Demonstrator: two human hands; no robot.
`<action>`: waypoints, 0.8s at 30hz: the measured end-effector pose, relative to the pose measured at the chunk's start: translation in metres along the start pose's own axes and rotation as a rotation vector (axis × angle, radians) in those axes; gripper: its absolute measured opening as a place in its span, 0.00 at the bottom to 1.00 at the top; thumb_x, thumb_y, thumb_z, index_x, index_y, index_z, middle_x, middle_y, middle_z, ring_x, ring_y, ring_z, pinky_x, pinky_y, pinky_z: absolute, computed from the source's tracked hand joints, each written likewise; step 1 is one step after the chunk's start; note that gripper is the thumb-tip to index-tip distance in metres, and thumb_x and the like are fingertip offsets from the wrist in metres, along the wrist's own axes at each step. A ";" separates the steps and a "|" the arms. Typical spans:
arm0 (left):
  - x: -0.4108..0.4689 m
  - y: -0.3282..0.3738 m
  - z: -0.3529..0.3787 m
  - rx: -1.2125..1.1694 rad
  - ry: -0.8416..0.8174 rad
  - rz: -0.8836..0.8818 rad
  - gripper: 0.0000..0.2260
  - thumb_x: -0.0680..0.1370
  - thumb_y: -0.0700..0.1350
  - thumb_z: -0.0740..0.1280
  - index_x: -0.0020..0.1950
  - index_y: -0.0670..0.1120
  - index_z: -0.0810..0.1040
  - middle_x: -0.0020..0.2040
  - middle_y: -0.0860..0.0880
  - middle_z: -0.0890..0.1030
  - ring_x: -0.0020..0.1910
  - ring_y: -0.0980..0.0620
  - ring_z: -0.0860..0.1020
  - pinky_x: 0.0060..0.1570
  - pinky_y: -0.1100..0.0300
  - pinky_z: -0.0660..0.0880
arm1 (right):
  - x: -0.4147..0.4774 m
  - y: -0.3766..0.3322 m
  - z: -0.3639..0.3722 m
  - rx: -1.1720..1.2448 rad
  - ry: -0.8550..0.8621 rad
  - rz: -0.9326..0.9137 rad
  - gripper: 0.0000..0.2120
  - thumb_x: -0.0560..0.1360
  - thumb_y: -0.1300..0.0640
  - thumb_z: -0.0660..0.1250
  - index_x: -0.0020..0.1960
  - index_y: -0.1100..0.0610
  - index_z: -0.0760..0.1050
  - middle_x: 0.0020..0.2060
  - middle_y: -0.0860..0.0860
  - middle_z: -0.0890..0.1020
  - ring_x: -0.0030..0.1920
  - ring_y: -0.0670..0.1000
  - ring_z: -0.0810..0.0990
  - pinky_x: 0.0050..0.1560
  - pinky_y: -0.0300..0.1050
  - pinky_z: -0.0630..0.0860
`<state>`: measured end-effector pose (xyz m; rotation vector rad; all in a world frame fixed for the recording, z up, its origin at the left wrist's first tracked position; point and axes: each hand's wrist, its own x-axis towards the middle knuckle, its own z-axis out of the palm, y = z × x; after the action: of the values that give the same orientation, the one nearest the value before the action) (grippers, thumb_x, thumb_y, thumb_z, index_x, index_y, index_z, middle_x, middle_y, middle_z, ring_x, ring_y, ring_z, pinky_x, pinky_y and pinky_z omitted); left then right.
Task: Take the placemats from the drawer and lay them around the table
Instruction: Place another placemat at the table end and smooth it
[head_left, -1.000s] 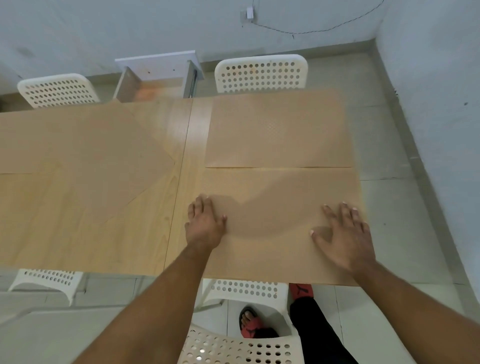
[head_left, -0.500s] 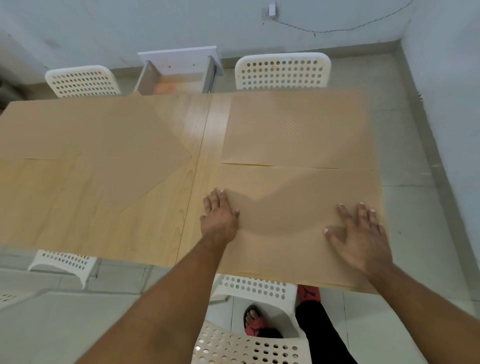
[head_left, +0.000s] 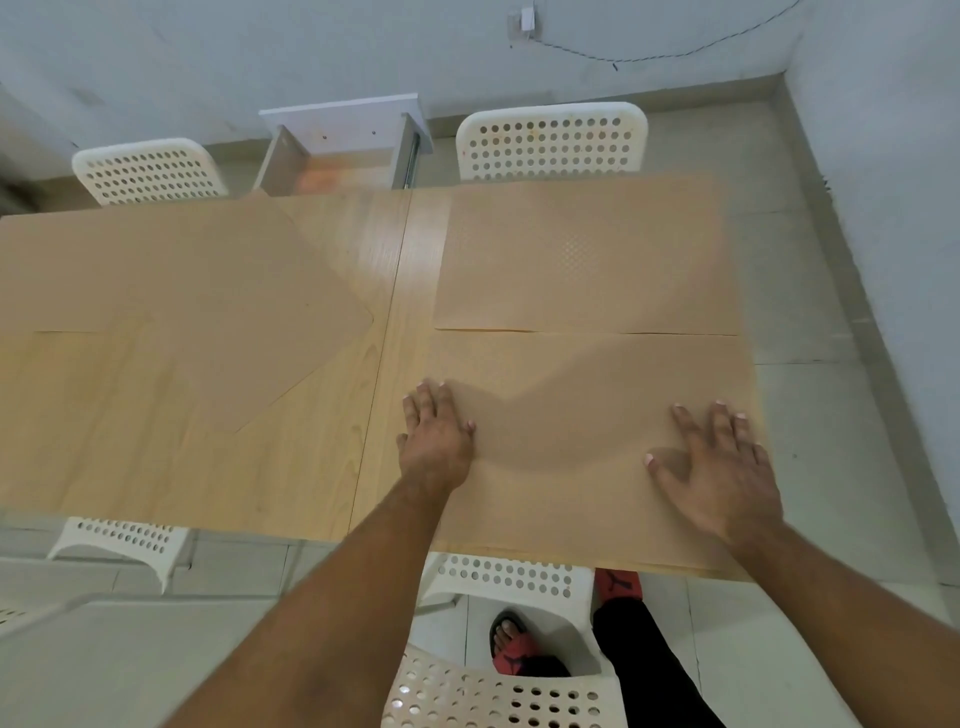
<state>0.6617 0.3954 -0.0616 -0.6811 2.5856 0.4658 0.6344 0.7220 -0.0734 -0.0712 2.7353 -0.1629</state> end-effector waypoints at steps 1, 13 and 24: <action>0.000 0.000 0.000 -0.003 -0.001 -0.001 0.31 0.84 0.55 0.53 0.81 0.49 0.41 0.81 0.47 0.38 0.79 0.43 0.39 0.73 0.36 0.55 | 0.000 0.000 0.000 -0.002 0.001 0.000 0.38 0.75 0.29 0.49 0.81 0.42 0.45 0.81 0.56 0.48 0.80 0.60 0.47 0.77 0.58 0.52; -0.001 0.001 -0.001 0.006 0.001 -0.003 0.31 0.84 0.55 0.53 0.80 0.48 0.40 0.81 0.46 0.38 0.79 0.42 0.39 0.73 0.35 0.56 | -0.002 -0.001 -0.001 -0.005 0.006 0.001 0.39 0.75 0.28 0.49 0.81 0.42 0.45 0.81 0.56 0.48 0.80 0.60 0.47 0.77 0.58 0.52; -0.015 0.042 0.005 -0.023 0.160 0.129 0.26 0.83 0.57 0.53 0.79 0.51 0.53 0.82 0.47 0.48 0.80 0.45 0.45 0.73 0.39 0.55 | 0.012 -0.003 -0.019 0.035 0.048 -0.006 0.37 0.77 0.30 0.48 0.81 0.46 0.49 0.81 0.59 0.50 0.80 0.60 0.48 0.77 0.58 0.52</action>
<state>0.6532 0.4382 -0.0499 -0.5836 2.7908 0.5009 0.6165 0.7198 -0.0603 -0.0661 2.7789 -0.2168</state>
